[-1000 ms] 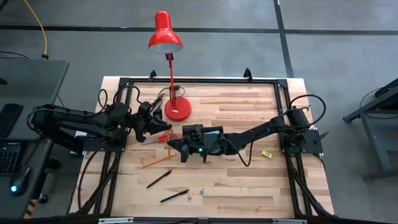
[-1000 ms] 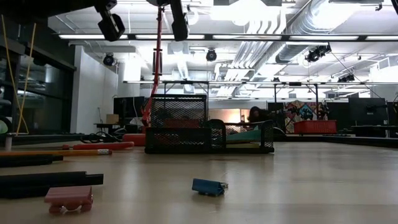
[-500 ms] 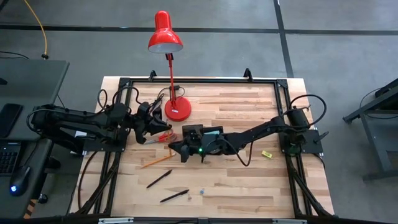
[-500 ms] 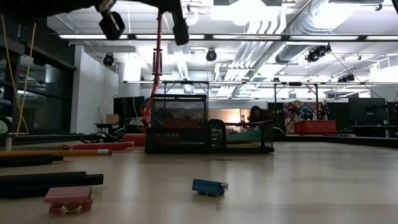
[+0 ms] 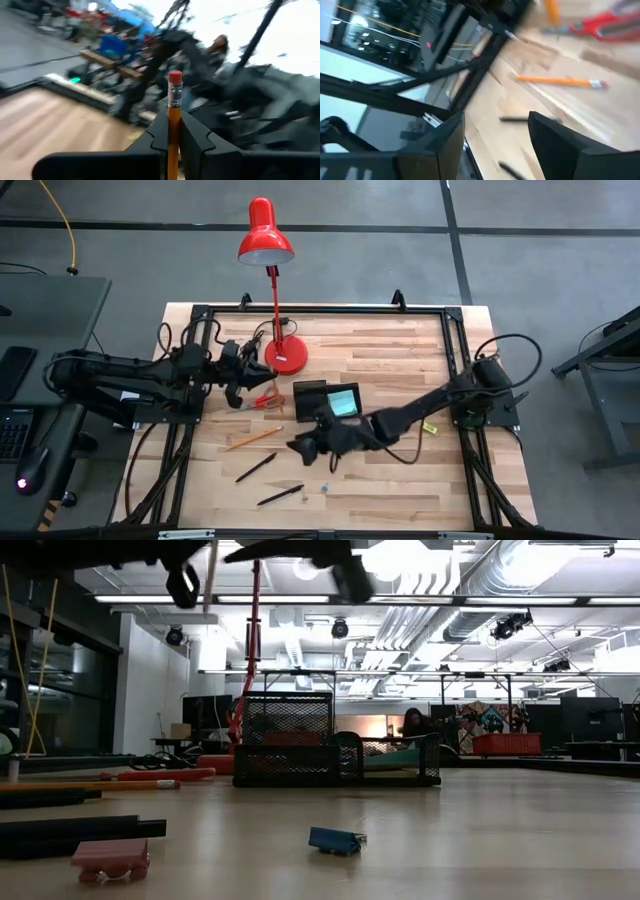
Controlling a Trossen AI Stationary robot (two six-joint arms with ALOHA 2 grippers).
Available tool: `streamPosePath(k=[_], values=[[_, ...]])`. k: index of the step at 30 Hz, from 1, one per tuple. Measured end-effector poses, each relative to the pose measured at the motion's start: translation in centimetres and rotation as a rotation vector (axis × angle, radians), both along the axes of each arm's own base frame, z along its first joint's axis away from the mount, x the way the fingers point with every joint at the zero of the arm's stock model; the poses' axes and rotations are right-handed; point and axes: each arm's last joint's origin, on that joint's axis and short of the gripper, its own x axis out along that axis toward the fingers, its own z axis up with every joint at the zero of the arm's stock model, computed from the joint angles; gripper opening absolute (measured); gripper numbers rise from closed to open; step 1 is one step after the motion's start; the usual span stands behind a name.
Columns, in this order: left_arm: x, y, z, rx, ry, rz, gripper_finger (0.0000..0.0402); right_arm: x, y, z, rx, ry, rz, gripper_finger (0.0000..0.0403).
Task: Pick and place office supplies into organizer
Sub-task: Put the orange pencil into the black desk organizer
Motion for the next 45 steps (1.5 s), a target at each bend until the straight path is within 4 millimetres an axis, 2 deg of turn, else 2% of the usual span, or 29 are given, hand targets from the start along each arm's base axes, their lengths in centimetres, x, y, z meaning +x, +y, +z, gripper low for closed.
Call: streamPosePath(k=[4,7,15,22,34,45], values=[[0.1,1.2,-0.8,0.076,0.077,0.111,0.0009,-1.8,2.9,0.1,0.030,0.021,-0.030,0.0210],[0.4,2.1,-0.6,0.130,0.044,0.164,0.0009,-3.1,4.7,-0.3,0.034,0.042,-0.066,0.0206],[2.8,3.3,-2.8,0.126,0.112,0.197,0.0009,-5.7,7.4,-1.1,0.048,0.085,-0.157,0.0200],[4.3,3.8,-3.8,0.130,0.074,0.220,0.0008,-6.2,8.1,-1.1,0.037,0.080,-0.161,0.0202],[5.7,4.2,-6.7,0.214,0.224,0.207,0.0008,-6.4,7.9,-1.4,0.017,0.116,-0.154,0.0202],[6.3,4.4,-8.2,0.241,0.300,0.196,0.0008,-6.4,8.0,-1.5,0.052,0.125,-0.147,0.0201]])
